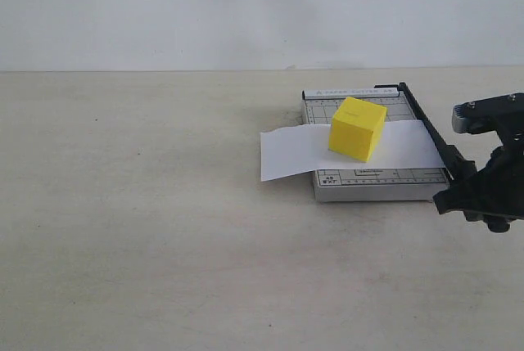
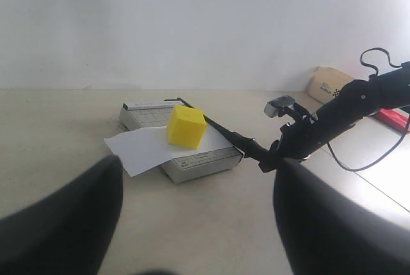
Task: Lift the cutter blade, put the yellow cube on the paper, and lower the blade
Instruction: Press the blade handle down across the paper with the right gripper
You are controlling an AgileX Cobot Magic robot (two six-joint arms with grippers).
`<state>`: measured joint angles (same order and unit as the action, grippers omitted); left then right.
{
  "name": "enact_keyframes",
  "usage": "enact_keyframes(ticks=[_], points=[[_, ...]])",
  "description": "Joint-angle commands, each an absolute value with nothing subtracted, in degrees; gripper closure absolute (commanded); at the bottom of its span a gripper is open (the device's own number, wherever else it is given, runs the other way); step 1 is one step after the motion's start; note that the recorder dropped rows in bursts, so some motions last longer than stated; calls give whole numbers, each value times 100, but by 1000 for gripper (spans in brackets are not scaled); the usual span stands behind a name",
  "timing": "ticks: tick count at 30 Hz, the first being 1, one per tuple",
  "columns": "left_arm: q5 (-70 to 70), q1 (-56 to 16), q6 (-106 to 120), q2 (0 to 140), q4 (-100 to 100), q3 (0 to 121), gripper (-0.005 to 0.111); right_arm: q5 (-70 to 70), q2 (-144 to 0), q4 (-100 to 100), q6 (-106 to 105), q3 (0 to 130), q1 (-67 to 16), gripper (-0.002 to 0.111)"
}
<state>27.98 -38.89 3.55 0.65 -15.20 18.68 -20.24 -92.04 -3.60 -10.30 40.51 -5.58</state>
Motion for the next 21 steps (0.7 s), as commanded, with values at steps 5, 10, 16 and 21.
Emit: enact_keyframes(ticks=[5, 10, 16, 21], points=[[2785, -3919, 298, 43, -1480, 1840, 43, -2209, -9400, -307, -1210, 3930, -567, 107], [2785, -3919, 298, 43, -1480, 1840, 43, -2194, -9560, -307, -1210, 3930, -567, 107], [2785, -3919, 298, 43, -1480, 1840, 43, -2186, -9545, -307, -1210, 3930, -567, 107], [2785, -3919, 298, 43, -1480, 1840, 43, -2130, -9338, -307, -1210, 3930, -567, 107]])
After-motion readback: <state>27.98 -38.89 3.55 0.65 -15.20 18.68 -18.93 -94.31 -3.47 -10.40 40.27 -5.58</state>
